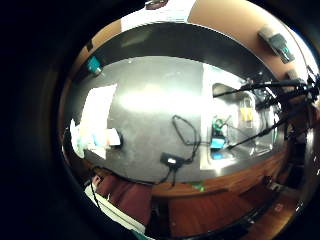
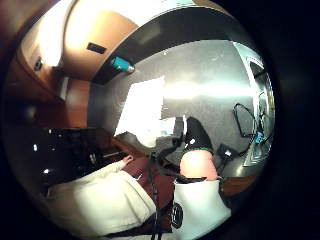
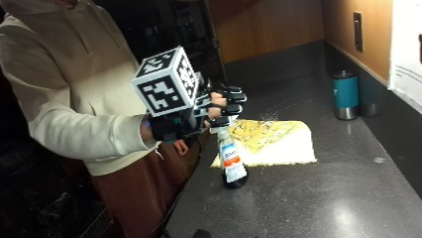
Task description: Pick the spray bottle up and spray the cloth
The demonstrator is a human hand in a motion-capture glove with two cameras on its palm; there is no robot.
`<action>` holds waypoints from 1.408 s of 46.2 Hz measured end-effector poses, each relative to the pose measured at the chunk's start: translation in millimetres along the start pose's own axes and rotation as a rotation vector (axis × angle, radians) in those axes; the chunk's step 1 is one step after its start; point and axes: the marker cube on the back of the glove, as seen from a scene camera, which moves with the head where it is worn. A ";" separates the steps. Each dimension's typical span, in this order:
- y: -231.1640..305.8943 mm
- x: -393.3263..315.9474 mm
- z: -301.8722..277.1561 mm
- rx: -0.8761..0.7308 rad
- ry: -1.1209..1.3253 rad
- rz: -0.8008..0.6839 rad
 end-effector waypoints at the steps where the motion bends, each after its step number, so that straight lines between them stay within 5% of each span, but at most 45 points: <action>1: 5.9 -0.9 0.2 0.009 -0.018 0.004; 26: 132.4 -49.7 49.8 0.344 -0.525 0.144; 65: 85.7 -98.7 210.0 0.333 -1.000 0.440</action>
